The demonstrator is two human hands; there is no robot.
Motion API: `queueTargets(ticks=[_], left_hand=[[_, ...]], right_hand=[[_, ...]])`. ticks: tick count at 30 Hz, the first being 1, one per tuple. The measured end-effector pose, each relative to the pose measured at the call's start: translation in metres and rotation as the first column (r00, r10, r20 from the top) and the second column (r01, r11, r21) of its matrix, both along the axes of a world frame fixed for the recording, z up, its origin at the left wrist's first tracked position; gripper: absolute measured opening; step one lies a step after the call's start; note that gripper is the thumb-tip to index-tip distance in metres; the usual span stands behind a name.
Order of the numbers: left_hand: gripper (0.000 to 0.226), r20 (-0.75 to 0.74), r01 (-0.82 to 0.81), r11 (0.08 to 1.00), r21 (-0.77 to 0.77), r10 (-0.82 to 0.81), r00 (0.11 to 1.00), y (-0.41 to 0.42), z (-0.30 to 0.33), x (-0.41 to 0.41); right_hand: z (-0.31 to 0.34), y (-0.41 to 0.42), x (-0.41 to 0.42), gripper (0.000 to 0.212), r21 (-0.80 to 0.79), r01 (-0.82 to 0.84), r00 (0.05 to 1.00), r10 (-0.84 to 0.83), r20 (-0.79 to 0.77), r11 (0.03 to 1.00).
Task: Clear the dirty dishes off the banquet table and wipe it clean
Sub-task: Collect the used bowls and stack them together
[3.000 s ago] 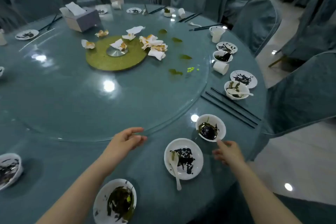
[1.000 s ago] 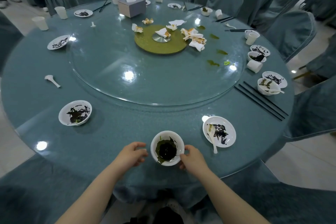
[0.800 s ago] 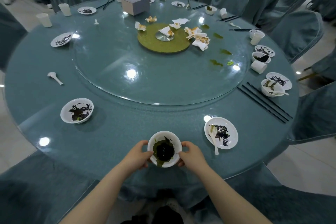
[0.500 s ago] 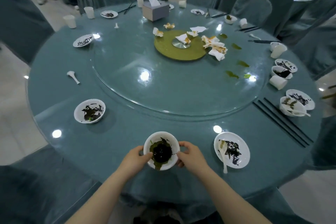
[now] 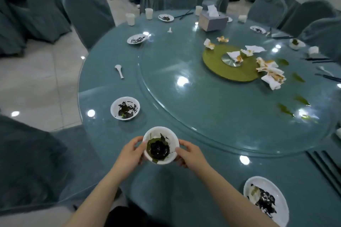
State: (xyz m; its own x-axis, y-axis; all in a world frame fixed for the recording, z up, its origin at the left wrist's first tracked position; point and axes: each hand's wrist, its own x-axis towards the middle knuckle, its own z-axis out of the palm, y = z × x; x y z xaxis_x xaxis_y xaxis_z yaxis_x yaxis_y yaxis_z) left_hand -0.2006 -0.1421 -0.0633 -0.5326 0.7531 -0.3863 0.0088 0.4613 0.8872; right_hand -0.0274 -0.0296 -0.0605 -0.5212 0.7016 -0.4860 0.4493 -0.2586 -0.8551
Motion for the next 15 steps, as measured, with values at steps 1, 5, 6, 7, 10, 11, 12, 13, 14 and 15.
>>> queueTargets(ticks=[1, 5, 6, 7, 10, 11, 12, 13, 14, 15], left_hand=[[0.018, 0.001, -0.03, 1.0, 0.007, 0.03, 1.0, -0.002, 0.0, -0.007], [0.015, -0.045, -0.088, 0.996, 0.024, 0.089, 0.995, -0.002, 0.001, -0.045], [0.016, -0.059, -0.09, 0.995, 0.032, 0.092, 0.994, 0.0, 0.002, -0.056], [0.016, -0.07, -0.092, 0.995, 0.04, 0.094, 0.993, 0.002, 0.003, -0.068], [0.019, -0.076, -0.084, 0.995, 0.062, 0.088, 0.993, 0.013, 0.008, -0.105], [0.02, -0.07, -0.074, 0.995, 0.064, 0.079, 0.994, 0.018, 0.009, -0.117], [0.021, -0.063, -0.065, 0.996, 0.061, 0.069, 0.996, 0.023, 0.01, -0.129], [0.022, -0.056, -0.056, 0.997, 0.053, 0.059, 0.997, 0.028, 0.009, -0.141], [0.023, -0.05, -0.044, 0.998, 0.042, 0.046, 0.998, 0.033, 0.009, -0.153], [0.023, -0.046, -0.031, 0.999, 0.03, 0.032, 0.998, 0.039, 0.007, -0.164]], right_hand=[[0.001, 0.001, -0.009, 0.027, 0.006, -0.027, 1.0, 0.027, 0.0, 1.0], [0.003, 0.008, -0.05, 0.029, 0.043, -0.1, 0.995, 0.099, 0.016, 0.994], [0.004, 0.011, -0.061, 0.028, 0.059, -0.111, 0.994, 0.11, 0.019, 0.992], [0.006, 0.014, -0.073, 0.027, 0.073, -0.112, 0.994, 0.111, 0.016, 0.991], [0.009, 0.023, -0.111, 0.026, 0.103, -0.082, 0.997, 0.081, 0.015, 0.991], [0.01, 0.026, -0.123, 0.027, 0.108, -0.069, 0.998, 0.068, 0.018, 0.992], [0.01, 0.028, -0.134, 0.029, 0.112, -0.056, 0.998, 0.054, 0.019, 0.992], [0.009, 0.031, -0.145, 0.03, 0.114, -0.039, 0.999, 0.038, 0.017, 0.993], [0.008, 0.034, -0.156, 0.031, 0.114, -0.024, 1.0, 0.022, 0.018, 0.993], [0.006, 0.036, -0.165, 0.031, 0.118, -0.014, 1.0, 0.011, 0.024, 0.993]])
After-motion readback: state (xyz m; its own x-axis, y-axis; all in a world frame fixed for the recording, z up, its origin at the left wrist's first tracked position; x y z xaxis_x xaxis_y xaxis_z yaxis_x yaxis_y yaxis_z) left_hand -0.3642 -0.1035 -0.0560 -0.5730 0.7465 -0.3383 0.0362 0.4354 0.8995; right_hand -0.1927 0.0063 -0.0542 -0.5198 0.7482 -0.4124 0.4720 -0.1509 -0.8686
